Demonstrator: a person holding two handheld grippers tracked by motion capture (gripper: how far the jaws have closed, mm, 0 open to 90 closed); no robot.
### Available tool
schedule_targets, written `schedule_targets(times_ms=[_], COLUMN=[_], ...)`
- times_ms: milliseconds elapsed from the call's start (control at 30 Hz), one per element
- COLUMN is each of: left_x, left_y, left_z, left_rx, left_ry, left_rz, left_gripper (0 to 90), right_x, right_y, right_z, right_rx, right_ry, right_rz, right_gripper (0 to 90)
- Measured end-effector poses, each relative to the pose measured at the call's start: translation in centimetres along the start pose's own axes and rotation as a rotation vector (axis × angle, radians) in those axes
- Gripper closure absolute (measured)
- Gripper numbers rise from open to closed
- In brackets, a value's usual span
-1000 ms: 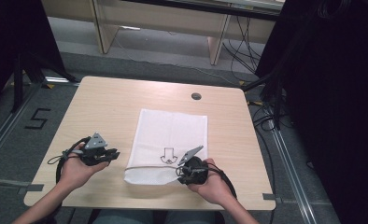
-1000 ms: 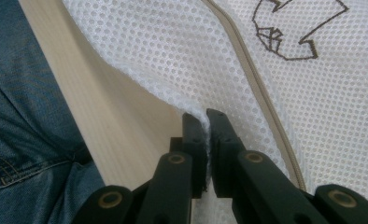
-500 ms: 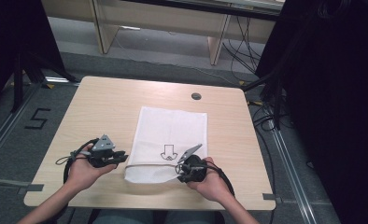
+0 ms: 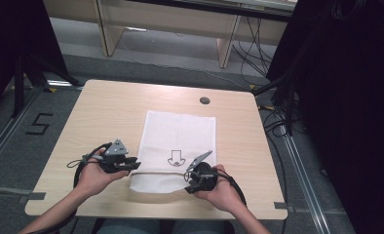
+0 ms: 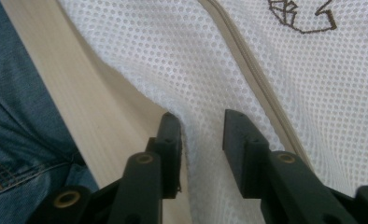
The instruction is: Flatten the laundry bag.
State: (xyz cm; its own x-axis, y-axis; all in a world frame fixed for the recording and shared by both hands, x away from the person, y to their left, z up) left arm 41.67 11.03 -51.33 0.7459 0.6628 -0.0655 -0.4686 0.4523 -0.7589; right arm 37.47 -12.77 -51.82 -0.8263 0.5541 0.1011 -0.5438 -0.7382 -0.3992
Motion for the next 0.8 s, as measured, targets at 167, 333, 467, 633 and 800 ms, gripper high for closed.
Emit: schedule_targets(times_ms=[167, 333, 467, 633, 800], left_x=[-0.1, -0.3, -0.5, -0.3, 0.0], left_y=[-0.1, -0.1, 0.4, 1.0, 0.9], left_z=[-0.4, -0.8, -1.3, -1.9, -2.9], left_rx=[0.017, 0.028, 0.061, 0.105, 0.137], left_ry=[0.000, 0.001, 0.020, 0.040, 0.045], left_rz=[-0.014, -0.009, -0.030, -0.057, -0.052], left_gripper=[72.0, 72.0, 75.4, 80.2, 84.7], right_x=[0.4, -0.9, -2.3, -4.7, -6.5], right_y=[0.5, 0.9, 1.6, 2.5, 3.1], right_z=[1.2, 2.9, 3.7, 2.4, 0.4], right_rx=[-0.019, -0.048, -0.027, 0.022, 0.062], right_ry=[-0.001, 0.024, 0.029, 0.051, 0.067], right_rz=[-0.018, -0.060, -0.105, -0.171, -0.208], right_gripper=[64.6, 68.9, 85.8, 89.1, 90.0])
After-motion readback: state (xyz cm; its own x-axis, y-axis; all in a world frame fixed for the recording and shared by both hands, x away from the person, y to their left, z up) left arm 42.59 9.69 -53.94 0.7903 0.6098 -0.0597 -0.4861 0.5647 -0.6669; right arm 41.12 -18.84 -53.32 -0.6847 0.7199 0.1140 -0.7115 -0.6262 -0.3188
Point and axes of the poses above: each handheld gripper's, and its own axes: z roughly backward along the jaws, y roughly out of its underside, x roughly to its left, the point moved 7 cm from there along -z, roughly forward along the jaws, and after that the axes turned 1 degree about x, right-handed, at the moved point
